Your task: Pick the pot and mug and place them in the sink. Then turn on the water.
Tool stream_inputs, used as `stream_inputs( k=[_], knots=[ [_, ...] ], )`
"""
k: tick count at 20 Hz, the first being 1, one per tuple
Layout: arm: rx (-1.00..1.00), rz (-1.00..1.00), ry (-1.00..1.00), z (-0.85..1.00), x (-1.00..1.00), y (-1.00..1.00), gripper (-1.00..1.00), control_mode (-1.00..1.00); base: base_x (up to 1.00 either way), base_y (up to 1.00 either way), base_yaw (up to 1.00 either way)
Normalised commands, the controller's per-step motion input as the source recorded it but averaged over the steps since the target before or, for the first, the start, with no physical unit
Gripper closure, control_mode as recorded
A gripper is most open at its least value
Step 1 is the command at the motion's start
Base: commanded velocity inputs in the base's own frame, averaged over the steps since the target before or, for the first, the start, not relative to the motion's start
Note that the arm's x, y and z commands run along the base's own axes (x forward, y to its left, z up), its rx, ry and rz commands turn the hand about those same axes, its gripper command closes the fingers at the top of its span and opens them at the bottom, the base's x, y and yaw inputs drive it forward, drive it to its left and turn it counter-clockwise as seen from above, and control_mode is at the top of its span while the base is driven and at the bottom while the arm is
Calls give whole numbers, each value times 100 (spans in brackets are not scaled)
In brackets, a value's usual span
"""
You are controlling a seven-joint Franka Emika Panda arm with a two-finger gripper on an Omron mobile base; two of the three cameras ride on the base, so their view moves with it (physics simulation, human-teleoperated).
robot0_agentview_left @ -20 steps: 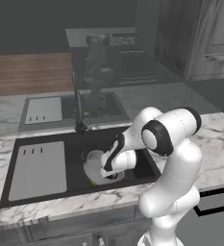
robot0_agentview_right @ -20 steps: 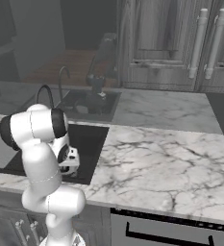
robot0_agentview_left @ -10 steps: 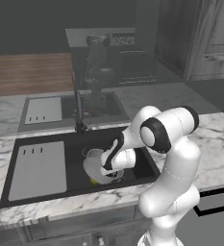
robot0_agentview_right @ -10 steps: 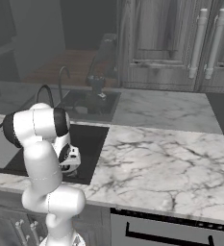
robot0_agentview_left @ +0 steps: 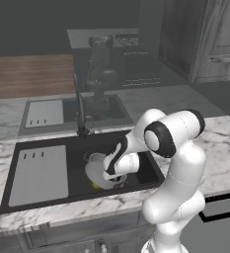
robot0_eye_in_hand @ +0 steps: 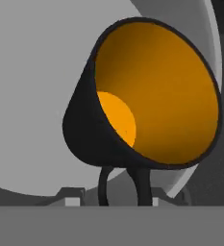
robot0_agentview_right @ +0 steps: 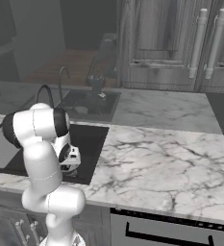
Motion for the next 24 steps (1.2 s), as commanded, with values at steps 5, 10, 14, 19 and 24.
stream_inputs(
  k=[5, 10, 14, 19, 24],
  knots=[
    [0, -5, 0, 32, -13, 0, -100, -100, 0, 0, 0],
    [0, -7, 0, 57, -11, -3, -100, -100, 0, 0, 0],
    [0, -3, 0, 77, -17, 0, -100, -100, 0, 0, 0],
    [0, -5, -1, 62, -6, 0, -100, -100, 0, 0, 0],
    [0, -10, -1, 23, 0, 0, -100, -100, 0, 0, 0]
  ],
)
